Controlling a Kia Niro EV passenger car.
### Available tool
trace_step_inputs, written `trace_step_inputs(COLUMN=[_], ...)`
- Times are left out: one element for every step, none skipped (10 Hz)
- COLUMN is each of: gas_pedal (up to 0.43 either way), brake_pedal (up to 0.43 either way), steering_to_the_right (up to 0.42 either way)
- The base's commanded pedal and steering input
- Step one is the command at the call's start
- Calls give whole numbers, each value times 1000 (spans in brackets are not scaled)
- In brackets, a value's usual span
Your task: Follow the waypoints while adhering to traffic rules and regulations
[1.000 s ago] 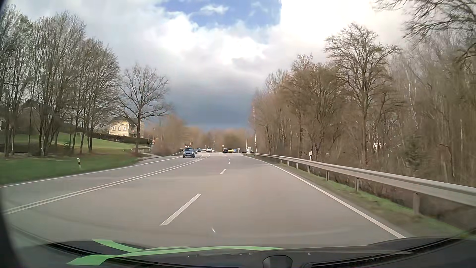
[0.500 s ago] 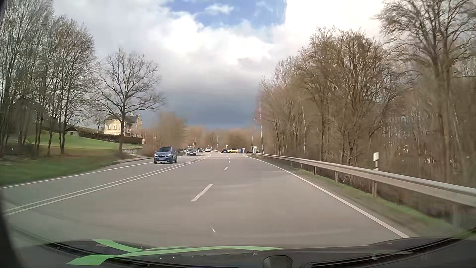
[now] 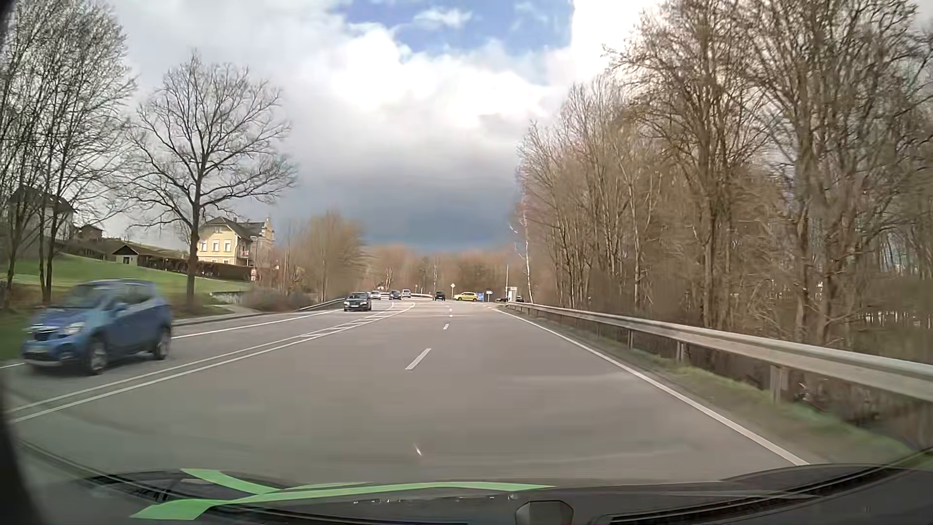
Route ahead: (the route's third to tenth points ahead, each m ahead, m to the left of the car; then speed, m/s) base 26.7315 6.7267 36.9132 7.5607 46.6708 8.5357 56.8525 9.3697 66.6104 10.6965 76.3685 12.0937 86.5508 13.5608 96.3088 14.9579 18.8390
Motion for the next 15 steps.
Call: trace_step_inputs(gas_pedal=[177,177,177,177,177,177,177,177,177,177,177,177,177,177,177], brake_pedal=[0,0,0,0,0,0,0,0,0,0,0,0,0,0,0], steering_to_the_right=[-16,-16,-16,-16,-16,-16,-16,-16,-16,-16,-16,-16,-15,-16,-15])
